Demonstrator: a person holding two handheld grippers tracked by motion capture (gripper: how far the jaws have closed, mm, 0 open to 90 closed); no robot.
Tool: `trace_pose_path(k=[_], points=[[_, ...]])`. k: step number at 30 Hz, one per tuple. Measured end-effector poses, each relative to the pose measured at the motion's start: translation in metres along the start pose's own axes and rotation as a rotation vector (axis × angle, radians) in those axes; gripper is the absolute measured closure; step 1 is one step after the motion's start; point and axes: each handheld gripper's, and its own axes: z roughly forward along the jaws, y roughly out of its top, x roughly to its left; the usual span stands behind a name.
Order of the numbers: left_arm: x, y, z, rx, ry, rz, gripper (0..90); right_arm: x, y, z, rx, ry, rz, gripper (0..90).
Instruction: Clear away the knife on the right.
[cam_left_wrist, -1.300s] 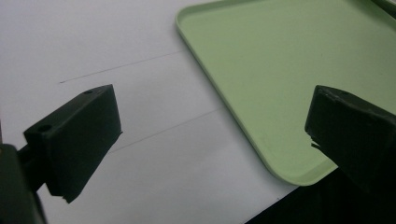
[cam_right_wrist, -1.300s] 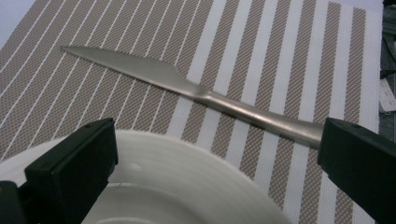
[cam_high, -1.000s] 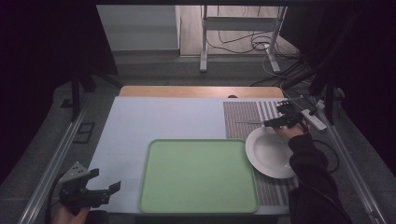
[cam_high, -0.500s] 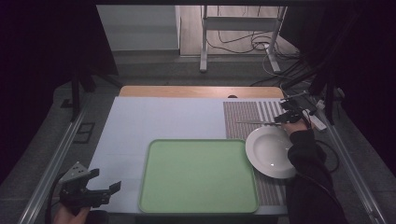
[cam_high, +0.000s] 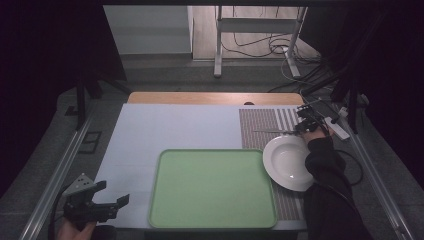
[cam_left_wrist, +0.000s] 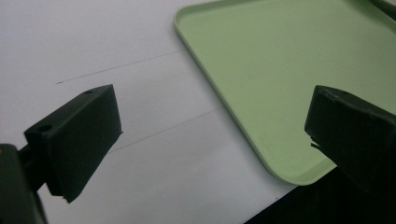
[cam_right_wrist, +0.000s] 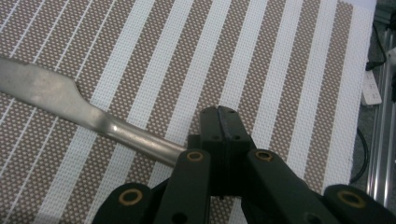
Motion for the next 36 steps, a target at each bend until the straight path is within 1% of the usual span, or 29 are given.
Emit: trace_pose_path(k=[2,3,4,6,7,8,9,10,11,13,15,16,18,19,20,21,22,24,26,27,29,31,32,33,34,35,36], points=[[0.0,0.0,0.0,0.0,0.001,0.0,3.4,0.0,-0.001,-0.001,0.008,0.007,0.0,90.0],[0.0,0.0,0.0,0.0,0.001,0.0,3.4,-0.001,-0.004,-0.004,0.031,0.029,0.001,90.0],[0.0,0.0,0.0,0.0,0.001,0.0,3.4,-0.001,-0.005,-0.006,0.037,0.037,0.001,90.0],[0.0,0.0,0.0,0.001,0.002,0.0,3.4,-0.001,-0.009,-0.009,0.057,0.061,-0.018,90.0],[0.0,0.0,0.0,0.0,0.002,0.0,3.4,-0.001,-0.01,-0.011,0.068,0.073,-0.021,90.0],[0.0,0.0,0.0,0.0,0.002,0.0,3.4,-0.001,-0.01,-0.011,0.068,0.073,-0.021,90.0],[0.0,0.0,0.0,0.001,0.002,0.0,3.4,0.0,-0.012,-0.013,0.081,0.086,-0.017,90.0],[0.0,0.0,0.0,0.001,0.002,0.001,3.4,0.001,-0.015,-0.016,0.101,0.101,-0.025,90.0],[0.0,0.0,0.0,0.001,0.003,0.001,3.4,0.002,-0.017,-0.017,0.107,0.11,-0.026,90.0],[-0.001,0.0,0.0,0.002,0.003,0.003,3.4,0.003,-0.018,-0.018,0.119,0.112,-0.023,90.0],[-0.001,0.0,0.0,0.002,0.003,0.004,3.4,0.003,-0.019,-0.019,0.127,0.104,-0.025,90.0],[-0.001,0.0,0.0,0.002,0.003,0.004,3.4,0.002,-0.019,-0.019,0.131,0.112,-0.004,90.0],[-0.001,0.0,0.0,0.001,0.002,0.002,3.4,0.002,-0.018,-0.019,0.14,0.113,-0.009,90.0],[-0.001,0.0,0.0,0.001,0.002,0.003,3.4,0.003,-0.018,-0.019,0.137,0.108,-0.006,90.0],[-0.001,0.0,0.0,0.001,0.002,0.003,3.4,0.002,-0.017,-0.02,0.118,0.104,-0.002,89.2],[-0.001,0.0,0.0,0.001,0.002,0.003,3.4,0.002,-0.017,-0.02,0.118,0.104,-0.002,89.2],[-0.001,0.0,0.0,0.002,0.002,0.004,3.4,0.001,-0.014,-0.023,0.09,0.097,0.023,78.6],[-0.001,0.0,0.0,0.002,0.002,0.004,3.4,0.0,-0.011,-0.026,0.061,0.083,0.04,68.6],[-0.001,0.0,0.0,0.002,0.001,0.004,3.4,-0.002,-0.008,-0.028,0.026,0.084,0.066,55.1],[-0.001,0.0,0.0,0.002,0.001,0.004,3.4,-0.003,-0.006,-0.028,0.017,0.092,0.08,47.0],[0.0,0.0,0.0,0.003,0.001,0.003,3.4,-0.005,-0.005,-0.026,0.011,0.115,0.103,35.7],[-0.001,0.0,0.0,0.002,0.001,0.003,3.4,-0.004,-0.003,-0.024,-0.002,0.117,0.109,21.4],[-0.001,0.0,0.0,0.004,0.002,0.004,3.4,-0.004,-0.002,-0.022,0.001,0.119,0.114,13.9],[-0.001,0.0,0.0,0.004,0.002,0.004,3.4,-0.004,-0.002,-0.022,0.001,0.119,0.114,13.9],[-0.001,0.0,0.0,0.004,0.002,0.004,3.4,-0.003,-0.001,-0.021,0.005,0.12,0.11,7.2],[-0.001,0.0,0.001,0.004,0.001,0.003,3.4,-0.001,0.0,-0.02,0.006,0.112,0.104,3.0],[0.0,0.0,0.001,0.004,0.001,0.004,3.4,0.002,0.002,-0.018,0.008,0.104,0.087,0.6]])
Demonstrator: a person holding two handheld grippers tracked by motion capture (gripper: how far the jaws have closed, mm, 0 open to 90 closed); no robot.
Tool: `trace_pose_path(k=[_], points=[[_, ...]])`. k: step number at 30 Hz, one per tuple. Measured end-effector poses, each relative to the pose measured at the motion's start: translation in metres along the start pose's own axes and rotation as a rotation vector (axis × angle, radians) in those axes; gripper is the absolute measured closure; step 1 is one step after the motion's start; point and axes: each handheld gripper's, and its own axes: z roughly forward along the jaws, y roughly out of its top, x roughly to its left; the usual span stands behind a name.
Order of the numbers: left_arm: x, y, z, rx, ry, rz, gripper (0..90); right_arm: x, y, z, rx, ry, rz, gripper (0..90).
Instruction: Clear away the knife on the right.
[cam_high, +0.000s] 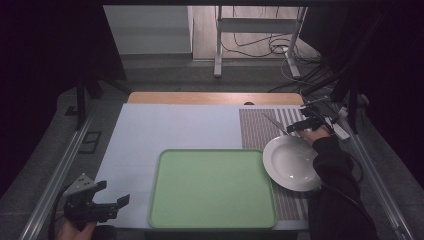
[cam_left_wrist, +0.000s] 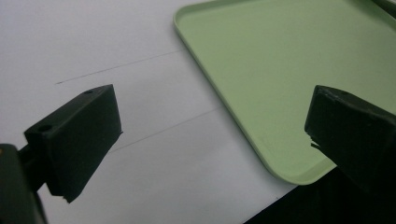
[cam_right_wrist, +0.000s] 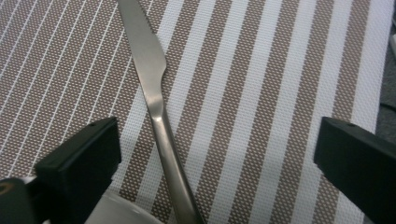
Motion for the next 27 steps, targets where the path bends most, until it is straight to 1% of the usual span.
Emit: trace_pose_path(k=[3,4,5,6,7,9,11,13,14,16,18,19,22,23,24,25,26,27], points=[[0.0,0.0,0.0,0.0,0.0,-0.001,3.4,0.003,0.002,0.002,0.007,0.004,-0.008,0.0],[0.0,0.0,0.0,0.0,0.0,-0.001,3.4,0.006,0.004,0.006,0.025,0.001,-0.022,0.0],[0.0,0.0,0.0,0.0,0.0,-0.001,3.4,0.006,0.004,0.006,0.025,0.001,-0.022,0.0],[0.0,0.0,0.0,0.0,0.0,0.0,3.4,0.008,0.005,0.011,0.034,-0.008,-0.031,0.0],[0.0,0.0,0.0,0.0,0.0,0.0,3.4,0.009,0.005,0.013,0.044,-0.011,-0.036,0.0],[0.0,0.0,0.0,0.0,0.0,-0.001,3.4,0.01,0.005,0.018,0.053,-0.033,-0.051,0.4],[0.0,0.0,0.0,-0.001,-0.001,-0.002,3.4,0.008,0.004,0.021,0.068,-0.052,-0.066,5.6],[0.0,0.0,0.0,-0.001,-0.001,-0.003,3.4,0.005,0.003,0.024,0.068,-0.052,-0.068,9.1],[0.0,0.0,0.0,-0.001,-0.001,-0.003,3.4,0.004,0.002,0.024,0.074,-0.051,-0.07,13.2],[0.0,0.0,0.0,-0.001,0.0,-0.002,3.4,0.001,0.001,0.023,0.072,-0.022,-0.074,18.2],[0.0,0.0,0.0,0.0,0.0,-0.001,3.4,0.001,0.0,0.02,0.074,-0.012,-0.094,29.5],[0.0,0.0,0.0,0.0,0.0,-0.001,3.4,0.0,0.0,0.018,0.088,-0.003,-0.118,35.5],[0.0,-0.001,-0.001,-0.001,0.0,-0.001,3.4,-0.002,-0.001,0.014,0.1,0.01,-0.142,49.8],[0.0,-0.001,-0.001,-0.001,0.0,-0.001,3.4,-0.002,-0.001,0.014,0.1,0.01,-0.142,49.8],[0.0,-0.001,-0.001,-0.001,0.0,0.0,3.4,-0.004,-0.001,0.011,0.121,0.024,-0.162,63.9],[0.0,-0.001,-0.001,-0.001,0.0,0.0,3.4,-0.004,-0.002,0.01,0.124,0.027,-0.167,69.7],[0.0,-0.001,-0.001,-0.001,0.0,-0.001,3.4,-0.005,-0.003,0.009,0.13,0.035,-0.176,77.9],[0.0,-0.001,-0.001,-0.001,0.0,0.0,3.4,-0.006,-0.003,0.008,0.139,0.037,-0.177,79.9]])
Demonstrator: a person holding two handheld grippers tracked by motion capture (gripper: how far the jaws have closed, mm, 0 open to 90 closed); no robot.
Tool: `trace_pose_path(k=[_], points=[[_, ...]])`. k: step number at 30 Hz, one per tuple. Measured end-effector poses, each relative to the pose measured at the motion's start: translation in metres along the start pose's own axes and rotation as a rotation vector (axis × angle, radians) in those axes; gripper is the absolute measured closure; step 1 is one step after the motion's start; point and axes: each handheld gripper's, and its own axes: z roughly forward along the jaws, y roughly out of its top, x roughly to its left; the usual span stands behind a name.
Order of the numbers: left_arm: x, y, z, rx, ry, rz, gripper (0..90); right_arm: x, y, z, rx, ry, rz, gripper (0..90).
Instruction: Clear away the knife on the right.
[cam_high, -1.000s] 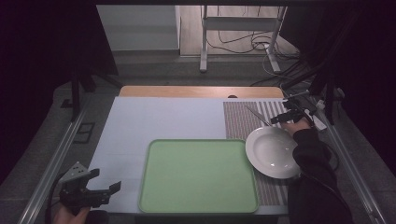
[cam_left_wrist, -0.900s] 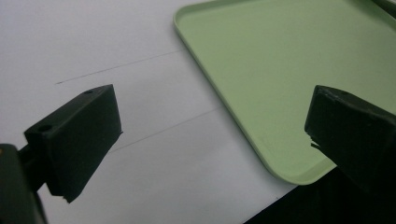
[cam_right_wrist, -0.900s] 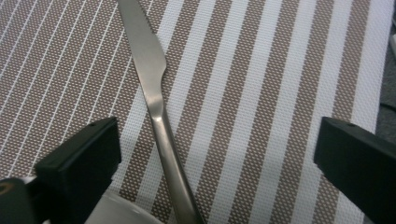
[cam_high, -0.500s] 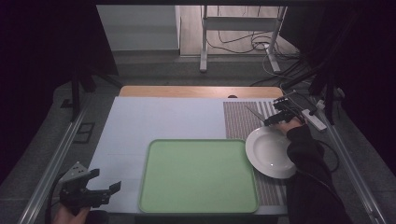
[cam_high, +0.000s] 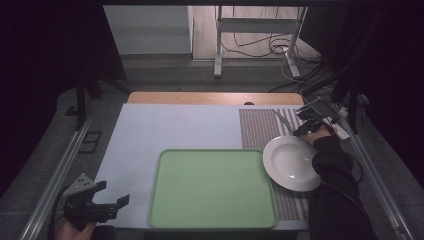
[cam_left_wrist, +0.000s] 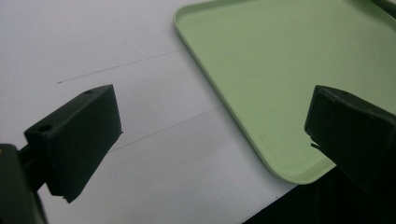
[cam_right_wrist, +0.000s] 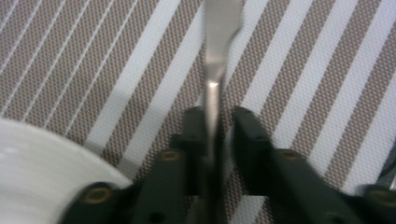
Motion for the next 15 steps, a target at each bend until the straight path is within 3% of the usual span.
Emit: trace_pose_path(k=[5,10,15], points=[[0.0,0.0,0.0,-0.001,0.0,-0.001,3.4,-0.003,0.0,-0.001,0.015,0.014,0.018,80.4],[0.0,0.0,0.0,-0.001,0.0,0.001,3.4,-0.007,-0.002,-0.005,0.026,-0.003,0.03,80.5],[0.0,0.0,0.0,-0.001,-0.001,0.0,3.4,-0.016,-0.006,-0.017,-0.006,-0.019,0.055,80.6]])
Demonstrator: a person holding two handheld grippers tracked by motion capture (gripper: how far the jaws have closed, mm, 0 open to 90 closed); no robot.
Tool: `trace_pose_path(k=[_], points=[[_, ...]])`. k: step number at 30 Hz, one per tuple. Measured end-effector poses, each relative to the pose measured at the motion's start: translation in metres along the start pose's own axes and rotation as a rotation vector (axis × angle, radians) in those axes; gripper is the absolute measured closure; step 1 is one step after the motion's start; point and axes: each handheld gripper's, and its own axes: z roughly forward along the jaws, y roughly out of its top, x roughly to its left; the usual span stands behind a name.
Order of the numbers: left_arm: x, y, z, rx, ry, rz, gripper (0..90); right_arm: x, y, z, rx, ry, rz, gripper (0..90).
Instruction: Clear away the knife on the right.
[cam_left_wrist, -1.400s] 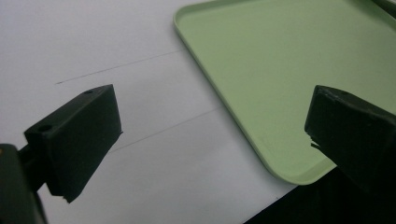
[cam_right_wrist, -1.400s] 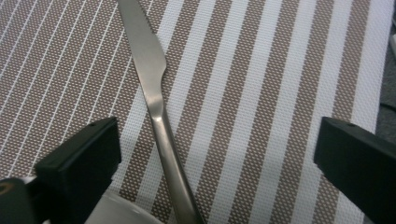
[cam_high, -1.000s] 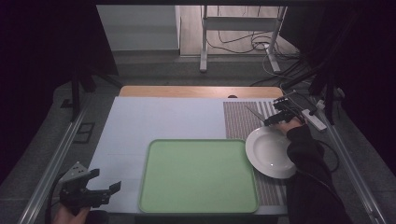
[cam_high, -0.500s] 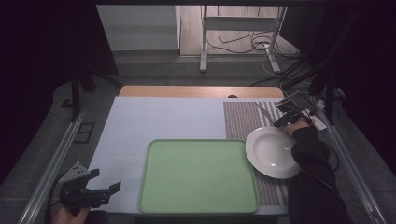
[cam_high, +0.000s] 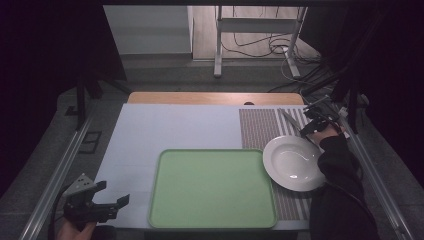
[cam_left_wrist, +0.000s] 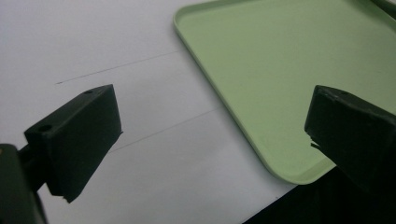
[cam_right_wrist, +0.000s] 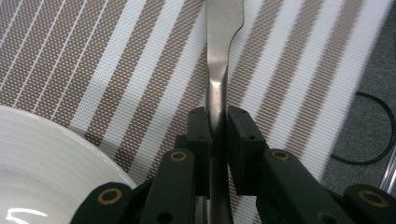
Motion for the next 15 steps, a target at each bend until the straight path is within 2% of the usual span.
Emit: trace_pose_path(k=[4,7,9,15], points=[[0.0,0.0,0.0,0.001,0.001,0.001,3.4,-0.005,-0.003,-0.011,-0.022,-0.011,0.008,80.6],[0.0,0.0,0.0,0.001,0.002,0.001,3.4,-0.007,-0.005,-0.018,-0.031,-0.003,0.016,80.5],[0.0,0.0,0.0,0.002,0.002,0.003,3.4,-0.009,-0.01,-0.029,-0.054,0.008,0.03,80.5],[-0.001,0.001,0.001,0.006,0.003,0.008,3.4,-0.004,-0.018,-0.044,-0.078,0.024,0.03,80.5]])
